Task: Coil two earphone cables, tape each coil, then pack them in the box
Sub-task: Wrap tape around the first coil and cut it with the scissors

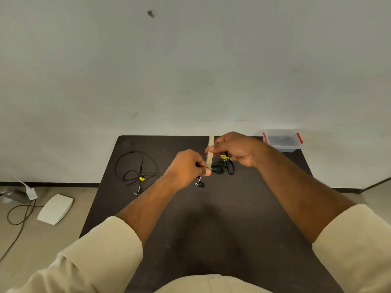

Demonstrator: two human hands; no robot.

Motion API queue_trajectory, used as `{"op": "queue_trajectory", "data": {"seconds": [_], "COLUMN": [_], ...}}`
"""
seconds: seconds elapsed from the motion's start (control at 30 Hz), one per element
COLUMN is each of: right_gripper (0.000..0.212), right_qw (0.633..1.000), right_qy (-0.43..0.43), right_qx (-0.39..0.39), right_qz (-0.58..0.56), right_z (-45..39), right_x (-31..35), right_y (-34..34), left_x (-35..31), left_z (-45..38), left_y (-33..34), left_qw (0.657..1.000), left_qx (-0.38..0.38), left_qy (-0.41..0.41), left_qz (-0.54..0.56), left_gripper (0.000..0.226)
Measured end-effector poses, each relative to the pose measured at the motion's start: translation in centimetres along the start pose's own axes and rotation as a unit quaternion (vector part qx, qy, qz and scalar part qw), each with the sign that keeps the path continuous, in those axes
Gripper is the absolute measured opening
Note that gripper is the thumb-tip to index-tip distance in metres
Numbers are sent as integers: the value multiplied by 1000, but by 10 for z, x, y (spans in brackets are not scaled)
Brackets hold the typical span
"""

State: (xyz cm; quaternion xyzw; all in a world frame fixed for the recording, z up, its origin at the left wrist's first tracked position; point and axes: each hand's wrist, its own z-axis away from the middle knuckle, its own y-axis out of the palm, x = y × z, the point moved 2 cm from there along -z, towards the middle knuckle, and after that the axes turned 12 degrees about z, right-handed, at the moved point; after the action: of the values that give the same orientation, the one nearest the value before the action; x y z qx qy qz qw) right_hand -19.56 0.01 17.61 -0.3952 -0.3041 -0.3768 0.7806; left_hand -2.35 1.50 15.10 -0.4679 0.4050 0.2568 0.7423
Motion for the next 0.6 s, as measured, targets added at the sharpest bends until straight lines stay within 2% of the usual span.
{"op": "queue_trajectory", "data": {"seconds": [0.13, 0.23, 0.33, 0.4, 0.47, 0.53, 0.57, 0.6], "right_gripper": [15, 17, 24, 29, 34, 19, 8, 7], "right_qw": [997, 995, 992, 987, 979, 975, 977, 978], "right_qy": [-72, -86, -98, -123, -135, -134, -131, -124], "right_qx": [-27, -41, -72, -104, -137, -155, -159, -165], "right_qz": [24, 40, 34, 26, 61, 85, 64, 36], "right_z": [13, 22, 31, 38, 43, 47, 48, 49], "right_x": [7, 4, -1, -7, -21, -39, -49, -58], "right_y": [12, 17, 24, 30, 35, 39, 40, 41], "left_x": [13, 18, 20, 23, 28, 32, 32, 32], "left_z": [-4, -5, -8, -8, -8, -8, -8, -7], "left_y": [-10, -14, -11, -9, -7, -9, -10, -11], "left_qw": [991, 975, 970, 964, 949, 927, 916, 907], "left_qx": [-40, -12, 14, 0, -26, -57, -64, -58], "left_qy": [-85, -138, -153, -165, -174, -178, -177, -175], "left_qz": [94, 174, 190, 209, 262, 326, 354, 378], "left_gripper": [18, 19, 14, 3, 4, 6, 7, 8]}}
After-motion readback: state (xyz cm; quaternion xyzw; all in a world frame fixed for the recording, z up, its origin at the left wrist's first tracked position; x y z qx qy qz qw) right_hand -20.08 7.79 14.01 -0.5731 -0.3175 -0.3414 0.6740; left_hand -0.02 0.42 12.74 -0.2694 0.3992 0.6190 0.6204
